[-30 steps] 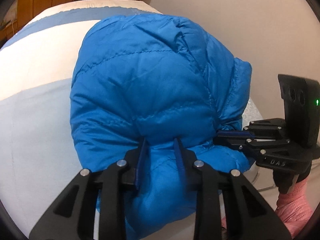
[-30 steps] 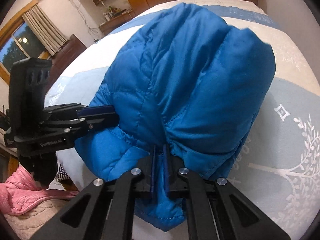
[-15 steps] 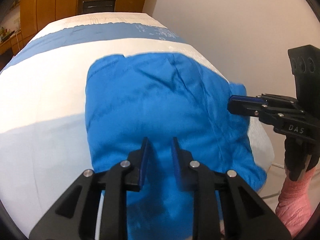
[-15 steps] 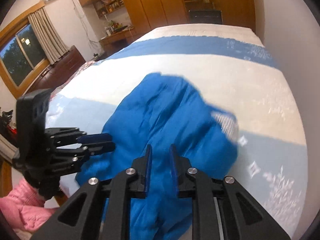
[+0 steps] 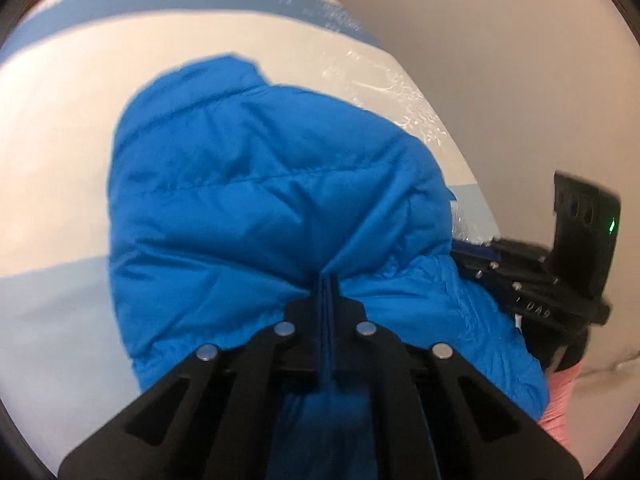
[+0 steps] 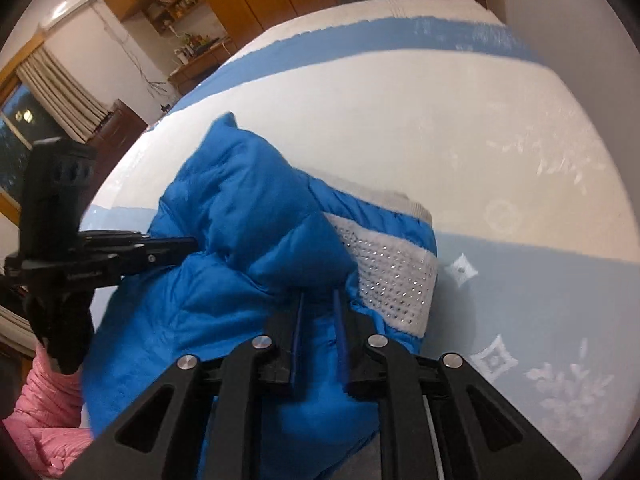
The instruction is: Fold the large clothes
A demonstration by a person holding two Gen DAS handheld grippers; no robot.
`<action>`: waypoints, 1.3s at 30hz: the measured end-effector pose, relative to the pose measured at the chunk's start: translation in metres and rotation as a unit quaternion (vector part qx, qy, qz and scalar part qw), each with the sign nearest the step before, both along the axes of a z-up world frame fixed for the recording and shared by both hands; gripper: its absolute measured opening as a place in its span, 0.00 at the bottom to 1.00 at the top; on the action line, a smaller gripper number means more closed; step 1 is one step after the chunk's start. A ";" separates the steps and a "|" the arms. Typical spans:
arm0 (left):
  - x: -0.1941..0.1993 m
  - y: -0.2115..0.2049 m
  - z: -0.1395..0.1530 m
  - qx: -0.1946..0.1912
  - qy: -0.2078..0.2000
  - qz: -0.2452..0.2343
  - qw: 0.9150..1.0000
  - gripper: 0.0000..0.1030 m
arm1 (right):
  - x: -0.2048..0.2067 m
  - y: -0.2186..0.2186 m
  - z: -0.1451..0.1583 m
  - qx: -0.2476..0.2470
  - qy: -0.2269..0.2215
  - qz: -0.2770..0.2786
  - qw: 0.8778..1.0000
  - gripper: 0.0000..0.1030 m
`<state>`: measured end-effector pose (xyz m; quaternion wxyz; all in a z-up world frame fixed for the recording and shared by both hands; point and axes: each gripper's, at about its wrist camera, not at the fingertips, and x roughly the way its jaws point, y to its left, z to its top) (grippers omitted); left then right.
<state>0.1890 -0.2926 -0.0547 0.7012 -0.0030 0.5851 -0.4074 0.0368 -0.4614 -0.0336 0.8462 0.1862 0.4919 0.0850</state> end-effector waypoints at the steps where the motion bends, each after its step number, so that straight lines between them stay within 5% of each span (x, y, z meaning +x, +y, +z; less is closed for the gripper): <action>1: 0.003 0.002 -0.001 -0.006 0.012 0.003 1.000 0.01 | 0.000 -0.002 0.000 0.008 0.000 -0.003 1.000 0.12; 8: -0.035 0.013 0.035 0.013 -0.068 0.005 0.998 0.01 | -0.018 0.011 0.038 -0.014 -0.028 -0.005 0.999 0.19; 14: -0.078 0.040 0.046 0.035 -0.140 0.016 0.989 0.02 | -0.054 0.054 0.064 -0.067 -0.057 0.046 0.995 0.23; 18: -0.079 0.039 0.028 0.034 -0.122 0.001 0.992 0.01 | -0.054 0.069 0.039 -0.101 -0.039 0.048 0.993 0.24; 23: -0.076 0.042 0.011 0.024 -0.111 0.004 0.994 0.01 | -0.053 0.058 0.012 -0.056 -0.033 0.027 0.997 0.21; 31: -0.088 0.051 0.024 0.028 -0.133 0.003 0.991 0.01 | -0.061 0.055 0.027 -0.030 -0.035 0.004 0.999 0.23; 33: -0.091 0.059 0.029 0.024 -0.136 0.002 0.990 0.02 | -0.067 0.048 0.036 -0.008 -0.040 -0.002 0.999 0.30; 35: -0.091 0.066 0.034 0.017 -0.133 0.002 0.991 0.14 | -0.075 0.044 0.047 0.007 -0.054 -0.005 0.999 0.45; 38: -0.099 0.090 0.046 0.011 -0.165 0.020 0.986 0.67 | -0.088 0.039 0.062 -0.001 -0.078 -0.017 0.997 0.63; 39: -0.100 0.096 0.049 0.007 -0.180 0.020 0.983 0.70 | -0.092 0.037 0.065 -0.004 -0.083 -0.024 0.996 0.73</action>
